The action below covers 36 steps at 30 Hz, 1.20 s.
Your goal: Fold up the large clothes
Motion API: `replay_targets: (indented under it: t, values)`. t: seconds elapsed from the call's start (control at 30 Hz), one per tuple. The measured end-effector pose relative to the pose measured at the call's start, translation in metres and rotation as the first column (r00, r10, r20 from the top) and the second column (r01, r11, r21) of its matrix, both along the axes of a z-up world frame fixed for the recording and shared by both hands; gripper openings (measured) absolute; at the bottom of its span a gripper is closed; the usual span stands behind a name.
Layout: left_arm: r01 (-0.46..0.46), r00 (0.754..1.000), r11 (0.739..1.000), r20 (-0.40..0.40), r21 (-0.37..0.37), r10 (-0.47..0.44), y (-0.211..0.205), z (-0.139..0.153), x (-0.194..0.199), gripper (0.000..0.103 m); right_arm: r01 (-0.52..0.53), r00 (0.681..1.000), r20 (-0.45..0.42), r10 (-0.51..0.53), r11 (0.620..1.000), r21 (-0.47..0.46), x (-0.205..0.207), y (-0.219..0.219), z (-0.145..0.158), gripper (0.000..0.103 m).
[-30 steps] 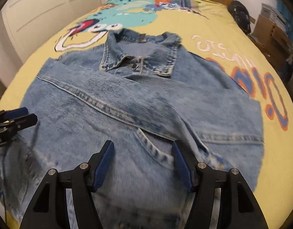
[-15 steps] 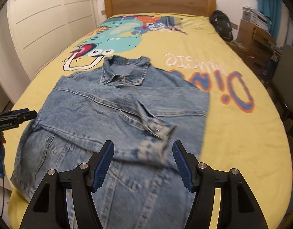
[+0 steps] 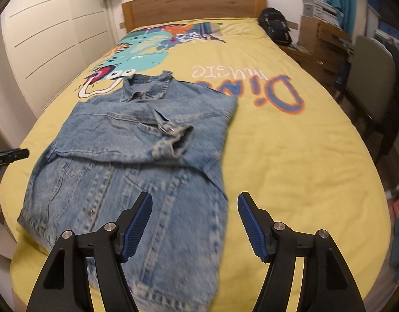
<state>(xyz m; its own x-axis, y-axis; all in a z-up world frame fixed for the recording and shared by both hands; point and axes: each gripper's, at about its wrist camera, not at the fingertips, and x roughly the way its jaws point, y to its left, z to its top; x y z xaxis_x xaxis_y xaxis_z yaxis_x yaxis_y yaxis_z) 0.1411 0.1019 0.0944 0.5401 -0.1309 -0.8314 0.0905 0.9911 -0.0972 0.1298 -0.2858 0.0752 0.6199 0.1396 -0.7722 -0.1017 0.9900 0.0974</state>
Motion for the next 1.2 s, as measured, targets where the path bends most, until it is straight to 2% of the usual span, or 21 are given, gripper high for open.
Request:
replay_targets:
  t: [0.13,0.17,0.47,0.67,0.97,1.2]
  values:
    - [-0.030,0.999,1.000,-0.017,-0.002,0.030,0.014,-0.006,-0.018,0.074,0.036,0.999,-0.014,-0.036,0.999,0.007,-0.022,-0.014,-0.006,0.075]
    - [-0.038,0.999,0.999,-0.021,-0.003,0.037,0.018,-0.007,-0.022,0.074,0.044,0.999,-0.018,-0.044,0.999,0.010,-0.027,-0.018,-0.008,0.078]
    - [-0.139,0.986,0.990,-0.100,-0.019,0.137,0.054,-0.041,-0.057,0.075,0.080,0.994,-0.082,-0.077,0.996,0.028,-0.054,-0.034,-0.032,0.079]
    - [-0.193,0.970,0.980,-0.162,-0.045,0.184,0.076,-0.066,-0.073,0.079,0.095,0.986,-0.144,-0.087,0.994,0.056,-0.060,-0.041,-0.054,0.080]
    - [-0.220,0.953,0.968,-0.239,-0.120,0.187,0.092,-0.094,-0.090,0.080,0.104,0.969,-0.235,-0.074,0.987,0.119,-0.062,-0.045,-0.081,0.080]
    - [-0.217,0.950,0.962,-0.261,-0.168,0.169,0.100,-0.102,-0.097,0.080,0.115,0.956,-0.286,-0.065,0.980,0.161,-0.060,-0.048,-0.095,0.080]
